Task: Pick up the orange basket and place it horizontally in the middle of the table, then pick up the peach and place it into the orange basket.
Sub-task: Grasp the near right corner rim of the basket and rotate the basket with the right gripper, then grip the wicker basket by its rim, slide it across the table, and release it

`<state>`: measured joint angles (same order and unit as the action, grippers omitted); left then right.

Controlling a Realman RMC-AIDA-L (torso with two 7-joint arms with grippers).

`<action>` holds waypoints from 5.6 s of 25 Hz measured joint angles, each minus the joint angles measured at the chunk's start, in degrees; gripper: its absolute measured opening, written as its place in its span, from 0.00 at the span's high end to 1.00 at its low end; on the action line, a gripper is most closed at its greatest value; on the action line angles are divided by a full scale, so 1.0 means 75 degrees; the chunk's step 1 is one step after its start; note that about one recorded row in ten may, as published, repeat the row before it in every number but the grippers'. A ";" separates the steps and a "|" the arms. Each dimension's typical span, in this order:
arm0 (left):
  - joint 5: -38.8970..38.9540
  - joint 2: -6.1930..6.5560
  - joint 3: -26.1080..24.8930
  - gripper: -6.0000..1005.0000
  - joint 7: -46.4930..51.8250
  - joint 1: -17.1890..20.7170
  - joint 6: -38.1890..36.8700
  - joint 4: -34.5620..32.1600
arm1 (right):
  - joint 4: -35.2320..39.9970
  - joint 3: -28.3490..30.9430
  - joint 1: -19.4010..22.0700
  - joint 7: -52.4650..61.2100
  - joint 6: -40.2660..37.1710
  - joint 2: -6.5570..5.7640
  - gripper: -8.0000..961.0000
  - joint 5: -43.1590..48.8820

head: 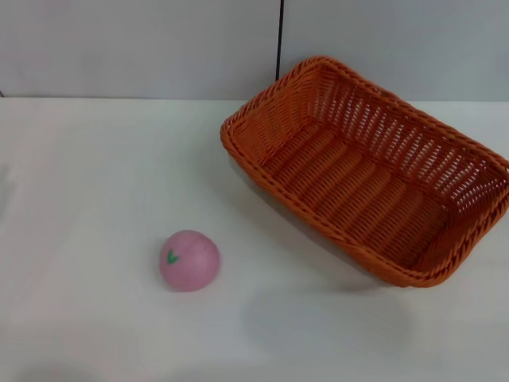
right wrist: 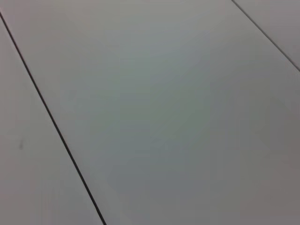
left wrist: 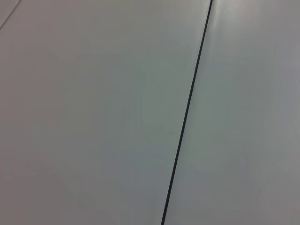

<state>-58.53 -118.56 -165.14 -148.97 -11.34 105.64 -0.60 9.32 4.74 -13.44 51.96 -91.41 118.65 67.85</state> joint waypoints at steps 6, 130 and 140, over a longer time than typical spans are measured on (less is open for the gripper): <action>0.0000 0.0000 0.0000 0.17 0.0000 -0.0012 -0.0007 -0.0003 | 0.0101 -0.0091 -0.0017 0.0064 0.0083 -0.0006 0.18 0.0053; 0.0000 -0.0011 0.0011 0.18 0.0000 -0.0130 -0.0328 -0.0211 | 0.6145 -0.6717 -0.3479 0.6764 -0.2401 -0.1274 0.83 0.8344; 0.0000 -0.0012 0.0012 0.18 0.0000 -0.0174 -0.0319 -0.0213 | 0.4275 -0.6989 -0.4179 0.6003 -0.1050 -0.1203 0.83 0.8755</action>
<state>-58.54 -118.65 -165.06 -148.97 -12.65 103.25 -2.20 41.38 -47.68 -44.78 96.98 -99.28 109.63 133.52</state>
